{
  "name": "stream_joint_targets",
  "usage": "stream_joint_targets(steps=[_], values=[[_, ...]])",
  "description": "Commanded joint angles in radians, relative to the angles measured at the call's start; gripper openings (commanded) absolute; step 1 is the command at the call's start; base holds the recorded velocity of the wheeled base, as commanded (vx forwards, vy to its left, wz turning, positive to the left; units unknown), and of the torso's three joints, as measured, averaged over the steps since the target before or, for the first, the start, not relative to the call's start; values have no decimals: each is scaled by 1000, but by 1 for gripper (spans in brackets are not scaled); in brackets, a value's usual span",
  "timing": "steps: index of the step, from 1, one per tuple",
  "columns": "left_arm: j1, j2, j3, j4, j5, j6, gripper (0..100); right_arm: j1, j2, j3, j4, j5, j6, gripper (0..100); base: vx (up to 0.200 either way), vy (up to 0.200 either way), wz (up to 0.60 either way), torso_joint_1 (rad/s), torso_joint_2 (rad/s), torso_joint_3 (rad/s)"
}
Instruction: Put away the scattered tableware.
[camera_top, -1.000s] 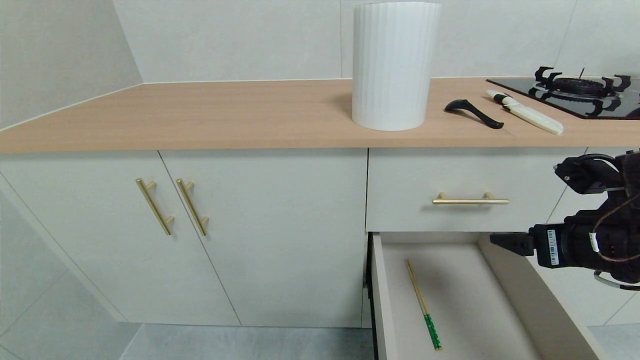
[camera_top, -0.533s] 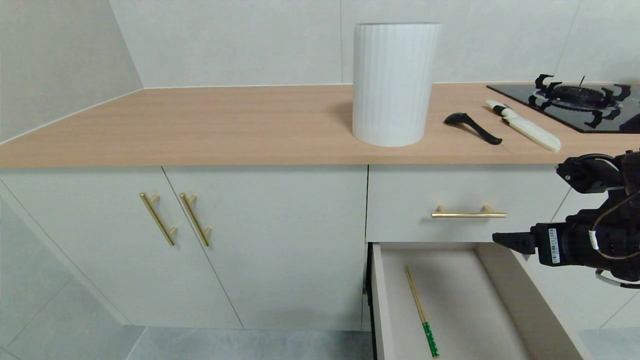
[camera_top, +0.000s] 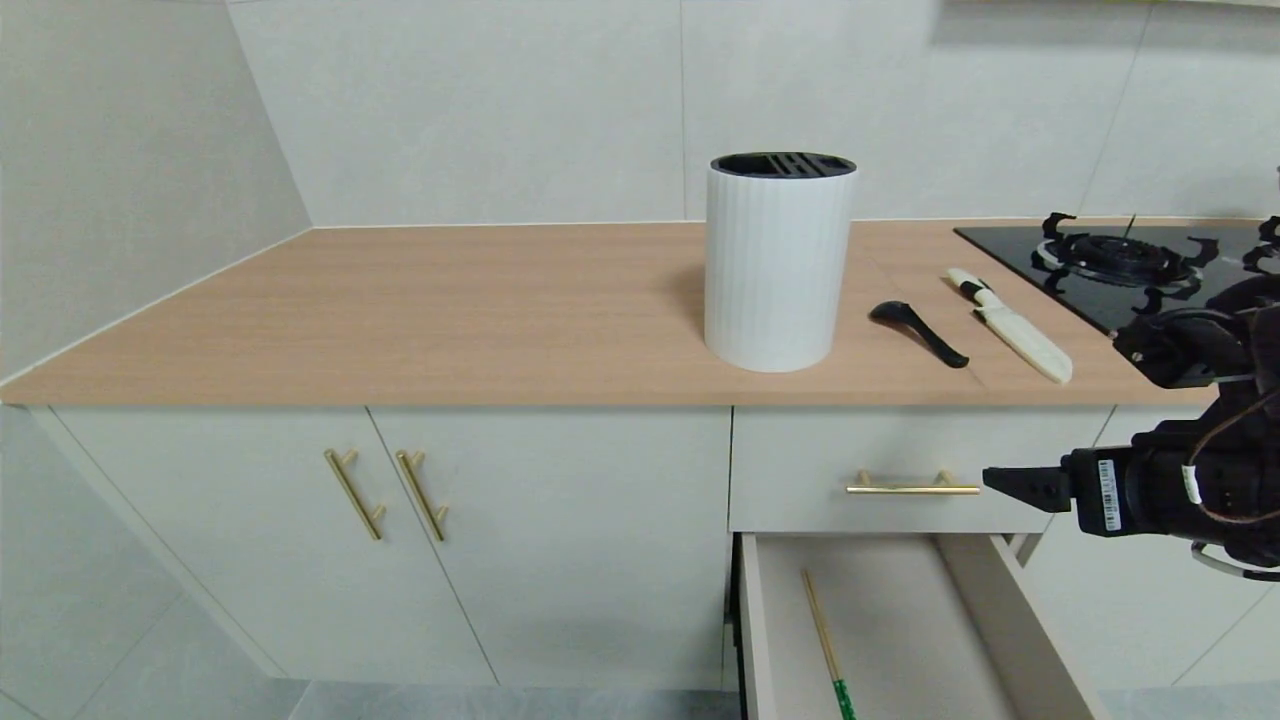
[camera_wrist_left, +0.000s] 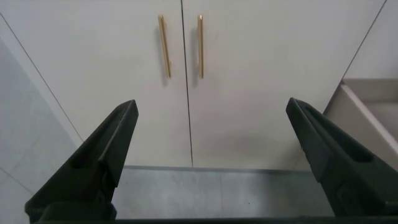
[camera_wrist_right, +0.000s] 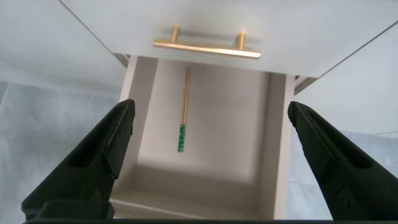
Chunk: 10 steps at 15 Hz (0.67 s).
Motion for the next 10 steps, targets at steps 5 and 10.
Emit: stream_joint_targets(steps=[5,10], values=[[0,0,0,0,1,0,100,2,6,8,0,0,-15,100,0,0,0,200,-493,-297],[0,2,0,0,1,0,100,2,15,10,-23,5,-29,100,0,0,0,154,-354,-204]])
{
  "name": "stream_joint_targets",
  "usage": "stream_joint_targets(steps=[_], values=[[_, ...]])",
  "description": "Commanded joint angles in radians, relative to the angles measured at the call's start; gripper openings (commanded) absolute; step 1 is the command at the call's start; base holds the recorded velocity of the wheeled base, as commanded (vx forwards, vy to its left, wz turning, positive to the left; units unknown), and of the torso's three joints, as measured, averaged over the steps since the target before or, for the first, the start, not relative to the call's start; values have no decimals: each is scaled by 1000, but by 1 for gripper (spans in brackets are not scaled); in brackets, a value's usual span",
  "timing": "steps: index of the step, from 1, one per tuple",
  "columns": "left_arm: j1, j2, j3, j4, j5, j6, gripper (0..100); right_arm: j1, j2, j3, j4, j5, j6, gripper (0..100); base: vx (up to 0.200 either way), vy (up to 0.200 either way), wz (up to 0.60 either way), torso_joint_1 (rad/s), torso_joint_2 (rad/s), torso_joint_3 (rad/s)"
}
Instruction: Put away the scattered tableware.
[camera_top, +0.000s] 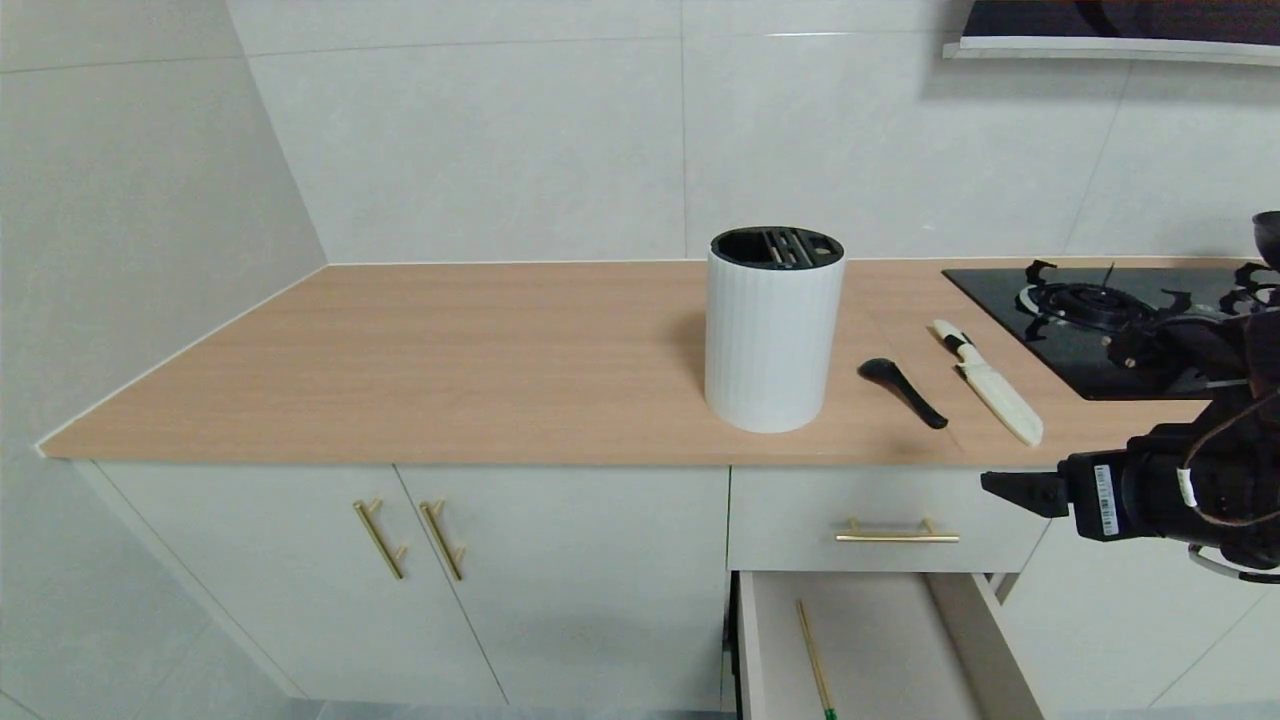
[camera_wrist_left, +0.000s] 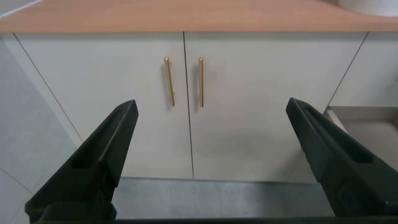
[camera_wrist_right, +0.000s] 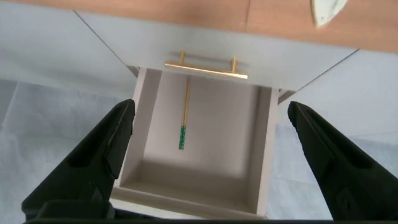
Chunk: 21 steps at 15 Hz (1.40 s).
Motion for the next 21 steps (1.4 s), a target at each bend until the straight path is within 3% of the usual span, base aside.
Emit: stream_joint_targets(steps=[1,4,5,10,13,21], values=[[0,0,0,0,1,0,100,0,28,-9,-49,0,-9,100,0,0,0,36,-61,-51],[0,0,0,0,1,0,100,-34,151,-69,-268,8,-103,100,0,0,0,0,0,0],[0,2,0,0,1,0,100,-53,229,-147,-311,11,-146,100,0,0,0,0,0,0],[0,0,0,0,1,0,100,-149,435,-339,-317,223,-230,100,0,0,0,0,0,0],[0,0,0,0,-1,0,100,-198,519,-336,-363,339,-261,100,0,0,0,0,0,0],[0,0,0,0,1,0,100,-210,699,-342,-513,336,-293,100,0,0,0,0,0,0]])
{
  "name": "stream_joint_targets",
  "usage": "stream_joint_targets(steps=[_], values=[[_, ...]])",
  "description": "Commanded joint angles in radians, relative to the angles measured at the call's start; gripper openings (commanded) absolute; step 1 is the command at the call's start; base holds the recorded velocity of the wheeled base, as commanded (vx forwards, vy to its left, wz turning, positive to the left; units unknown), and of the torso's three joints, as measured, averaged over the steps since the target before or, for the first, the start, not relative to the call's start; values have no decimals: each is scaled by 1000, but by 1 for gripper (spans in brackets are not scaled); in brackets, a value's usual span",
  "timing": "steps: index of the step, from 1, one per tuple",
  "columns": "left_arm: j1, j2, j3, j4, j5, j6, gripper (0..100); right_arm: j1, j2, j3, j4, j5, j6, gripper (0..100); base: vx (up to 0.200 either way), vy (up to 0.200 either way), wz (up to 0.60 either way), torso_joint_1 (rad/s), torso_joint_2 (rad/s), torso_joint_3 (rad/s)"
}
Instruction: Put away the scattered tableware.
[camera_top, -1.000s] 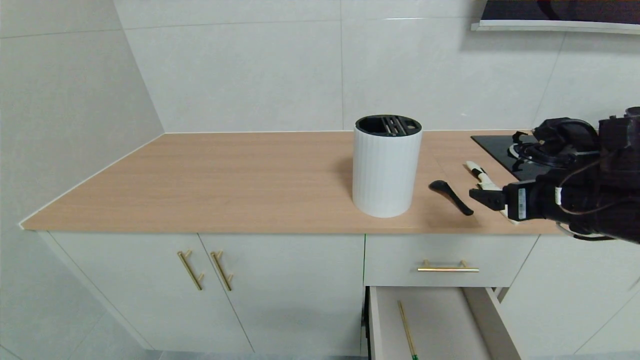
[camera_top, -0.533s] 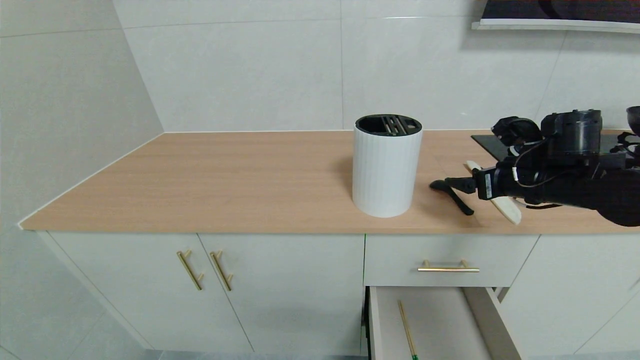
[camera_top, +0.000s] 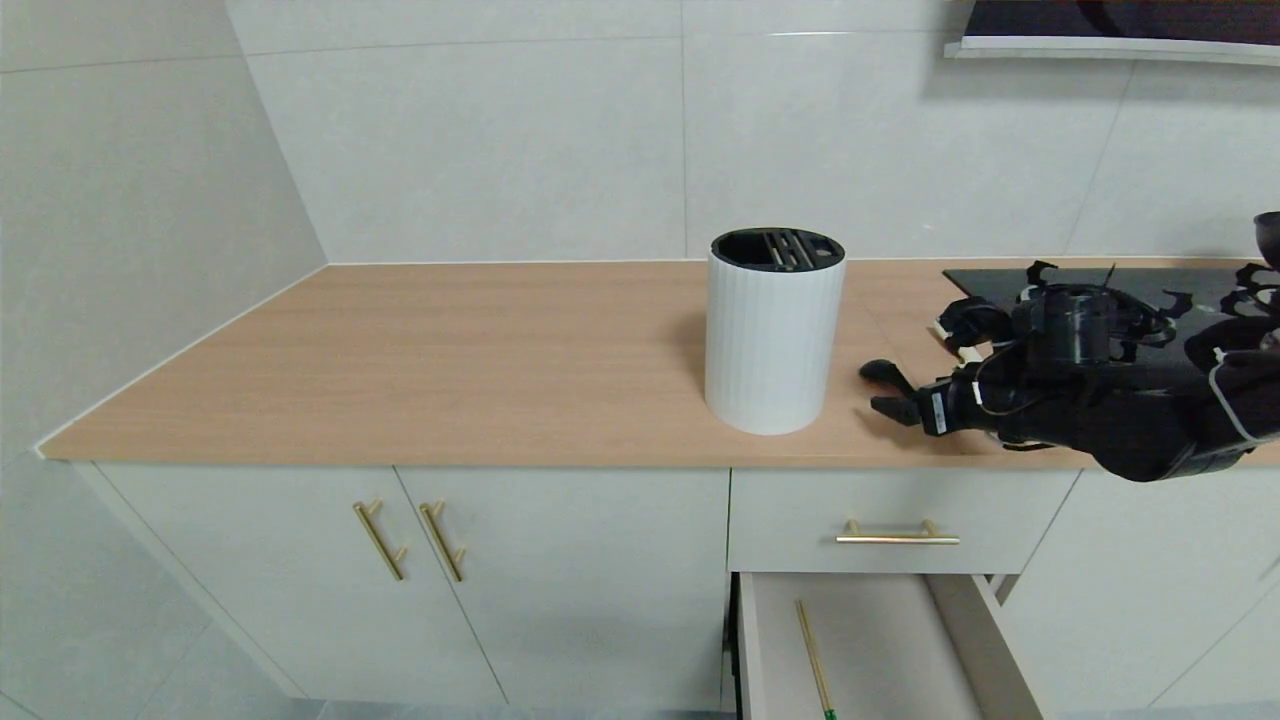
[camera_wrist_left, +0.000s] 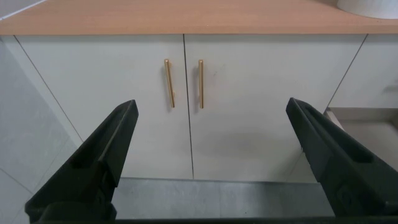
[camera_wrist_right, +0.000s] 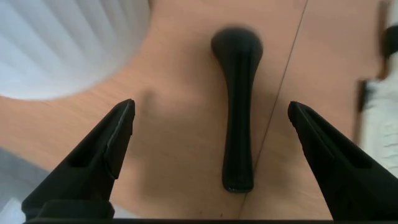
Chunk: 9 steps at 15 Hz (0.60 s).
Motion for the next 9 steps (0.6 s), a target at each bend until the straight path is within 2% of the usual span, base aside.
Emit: stream_joint_targets(steps=[1,9], values=[[0,0,0,0,1,0,100,-4,28,-1,1,0,0,100,0,0,0,0,0,0],[0,0,0,0,-1,0,100,-35,67,-49,-4,0,7,100,0,0,0,0,0,0]])
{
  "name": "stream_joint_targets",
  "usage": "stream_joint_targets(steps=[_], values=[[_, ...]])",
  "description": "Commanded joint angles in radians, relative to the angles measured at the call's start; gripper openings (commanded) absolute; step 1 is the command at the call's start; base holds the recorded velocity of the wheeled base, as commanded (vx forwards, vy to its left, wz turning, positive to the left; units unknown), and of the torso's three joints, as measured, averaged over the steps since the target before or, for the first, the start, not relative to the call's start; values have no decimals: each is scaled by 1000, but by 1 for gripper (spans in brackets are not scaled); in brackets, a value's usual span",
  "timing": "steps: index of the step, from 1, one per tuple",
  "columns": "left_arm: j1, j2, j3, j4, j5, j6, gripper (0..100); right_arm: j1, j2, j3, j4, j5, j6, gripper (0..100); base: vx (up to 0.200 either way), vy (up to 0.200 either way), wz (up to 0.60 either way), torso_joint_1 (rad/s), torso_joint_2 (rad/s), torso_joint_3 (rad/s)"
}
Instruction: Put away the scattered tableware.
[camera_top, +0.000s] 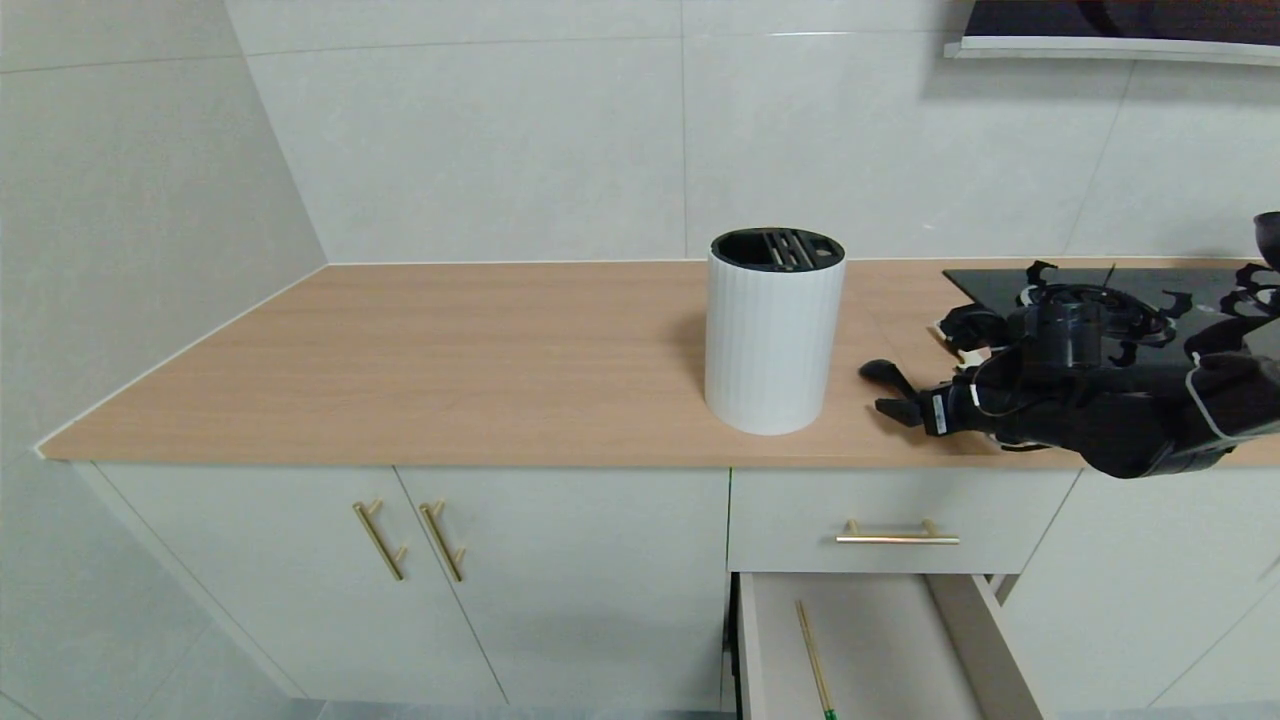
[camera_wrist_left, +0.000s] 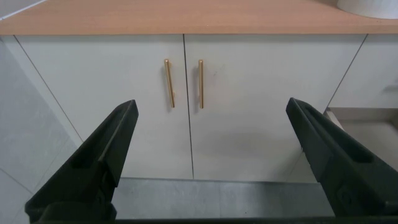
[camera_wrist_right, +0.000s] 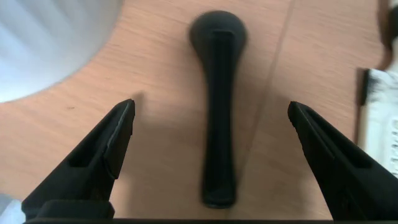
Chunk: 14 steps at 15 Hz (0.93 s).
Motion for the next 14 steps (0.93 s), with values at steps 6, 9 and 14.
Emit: stream_joint_targets(steps=[6,9,14], values=[[0,2,0,0,1,0,100,-3,23,-17,0,1,19,100,0,0,0,0,0,0],[0,0,0,0,1,0,100,-2,26,-26,1,1,28,0,0,0,0,0,0,0],[0,0,0,0,-1,0,100,-2,15,-28,6,1,51,0,0,0,0,0,0,0]])
